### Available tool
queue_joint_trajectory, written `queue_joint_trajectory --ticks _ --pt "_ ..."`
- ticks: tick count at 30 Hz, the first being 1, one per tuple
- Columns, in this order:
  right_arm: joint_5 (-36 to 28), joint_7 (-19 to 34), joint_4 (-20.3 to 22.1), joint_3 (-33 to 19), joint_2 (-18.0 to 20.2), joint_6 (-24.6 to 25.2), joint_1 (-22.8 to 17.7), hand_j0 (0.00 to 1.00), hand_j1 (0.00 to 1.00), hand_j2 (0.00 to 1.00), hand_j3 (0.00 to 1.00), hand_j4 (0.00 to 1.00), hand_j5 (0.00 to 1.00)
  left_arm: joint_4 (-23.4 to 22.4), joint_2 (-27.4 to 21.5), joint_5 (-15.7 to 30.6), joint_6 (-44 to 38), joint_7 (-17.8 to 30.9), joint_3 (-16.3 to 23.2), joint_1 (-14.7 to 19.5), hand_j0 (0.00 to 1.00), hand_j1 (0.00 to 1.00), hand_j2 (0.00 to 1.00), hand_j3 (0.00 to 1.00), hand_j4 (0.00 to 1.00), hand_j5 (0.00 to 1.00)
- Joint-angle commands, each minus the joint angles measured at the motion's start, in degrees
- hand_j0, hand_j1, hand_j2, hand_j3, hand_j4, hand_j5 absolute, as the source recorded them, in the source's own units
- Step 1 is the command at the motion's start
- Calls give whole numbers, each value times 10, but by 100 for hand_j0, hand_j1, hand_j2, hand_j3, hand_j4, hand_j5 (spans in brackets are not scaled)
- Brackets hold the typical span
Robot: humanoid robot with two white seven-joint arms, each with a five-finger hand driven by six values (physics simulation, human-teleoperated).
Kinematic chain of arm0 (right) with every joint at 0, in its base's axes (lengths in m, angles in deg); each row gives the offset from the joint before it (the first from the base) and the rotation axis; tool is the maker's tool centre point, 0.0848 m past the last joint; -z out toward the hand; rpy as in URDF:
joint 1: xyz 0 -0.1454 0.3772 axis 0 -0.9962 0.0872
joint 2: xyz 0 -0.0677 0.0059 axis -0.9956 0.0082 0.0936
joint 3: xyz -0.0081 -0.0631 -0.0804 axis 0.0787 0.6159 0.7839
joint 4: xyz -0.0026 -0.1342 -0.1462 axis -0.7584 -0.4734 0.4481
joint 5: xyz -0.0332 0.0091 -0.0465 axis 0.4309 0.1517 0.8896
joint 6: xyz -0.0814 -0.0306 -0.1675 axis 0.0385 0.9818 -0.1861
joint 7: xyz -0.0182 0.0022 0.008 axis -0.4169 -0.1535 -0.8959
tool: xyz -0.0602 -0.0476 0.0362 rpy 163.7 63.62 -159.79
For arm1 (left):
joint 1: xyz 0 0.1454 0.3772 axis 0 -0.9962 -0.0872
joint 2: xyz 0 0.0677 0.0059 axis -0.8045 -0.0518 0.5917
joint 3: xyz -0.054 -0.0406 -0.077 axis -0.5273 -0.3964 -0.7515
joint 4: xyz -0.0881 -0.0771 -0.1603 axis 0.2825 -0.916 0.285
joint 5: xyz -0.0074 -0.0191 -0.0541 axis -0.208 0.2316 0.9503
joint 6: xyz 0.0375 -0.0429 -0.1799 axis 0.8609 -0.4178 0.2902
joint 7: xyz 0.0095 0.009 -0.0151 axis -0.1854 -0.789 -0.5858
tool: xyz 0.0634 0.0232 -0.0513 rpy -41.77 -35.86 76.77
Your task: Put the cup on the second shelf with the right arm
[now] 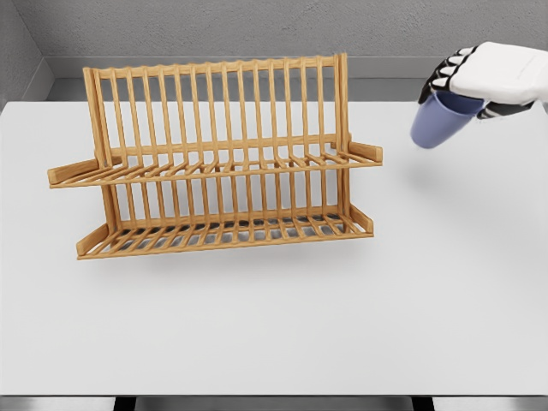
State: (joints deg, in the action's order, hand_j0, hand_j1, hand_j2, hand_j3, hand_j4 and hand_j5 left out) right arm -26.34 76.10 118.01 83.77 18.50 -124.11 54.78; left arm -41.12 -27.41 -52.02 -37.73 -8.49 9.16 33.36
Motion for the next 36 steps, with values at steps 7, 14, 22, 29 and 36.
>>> queue_joint_trajectory --ticks 7,14,22,29,36 --pt "-3 0 24 -13 -12 2 6 73 73 73 73 73 73 0 0 0 0 0 0 0 100 100 100 100 100 100" --pt "-4 0 73 -31 -14 2 6 73 73 73 73 73 73 0 0 0 0 0 0 0 100 100 100 100 100 100" --pt "-4 0 152 -41 -13 0 5 74 74 74 74 74 74 0 0 0 0 0 0 0 100 100 100 100 100 100" --pt "-5 0 170 -38 -35 0 4 74 74 74 74 74 74 0 0 0 0 0 0 0 100 100 100 100 100 100" --pt "-5 0 169 -33 -63 0 10 75 75 75 75 75 75 0 0 0 0 0 0 0 100 100 100 100 100 100"
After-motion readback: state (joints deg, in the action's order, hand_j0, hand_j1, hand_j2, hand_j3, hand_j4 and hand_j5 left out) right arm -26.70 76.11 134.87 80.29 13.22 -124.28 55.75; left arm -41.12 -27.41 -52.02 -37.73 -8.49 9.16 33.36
